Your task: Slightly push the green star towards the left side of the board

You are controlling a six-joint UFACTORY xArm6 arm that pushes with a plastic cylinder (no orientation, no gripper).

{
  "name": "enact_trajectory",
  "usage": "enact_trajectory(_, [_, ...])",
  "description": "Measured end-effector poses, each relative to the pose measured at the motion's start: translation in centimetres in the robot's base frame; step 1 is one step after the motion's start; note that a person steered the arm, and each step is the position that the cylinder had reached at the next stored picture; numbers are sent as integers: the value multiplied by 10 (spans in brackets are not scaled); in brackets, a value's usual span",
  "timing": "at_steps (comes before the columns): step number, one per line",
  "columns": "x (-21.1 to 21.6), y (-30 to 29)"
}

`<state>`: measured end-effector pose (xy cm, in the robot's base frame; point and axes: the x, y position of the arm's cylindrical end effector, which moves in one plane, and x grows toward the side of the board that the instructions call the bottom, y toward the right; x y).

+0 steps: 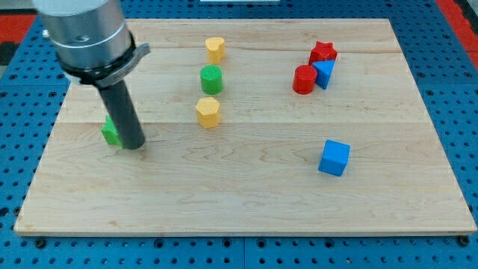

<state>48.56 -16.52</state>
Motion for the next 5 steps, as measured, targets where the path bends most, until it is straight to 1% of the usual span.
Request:
enact_trajectory(2, [-1,-13])
enact_trajectory(3, [-1,4])
enact_trajectory(4, [0,86])
enact_trajectory(5, [-11,149])
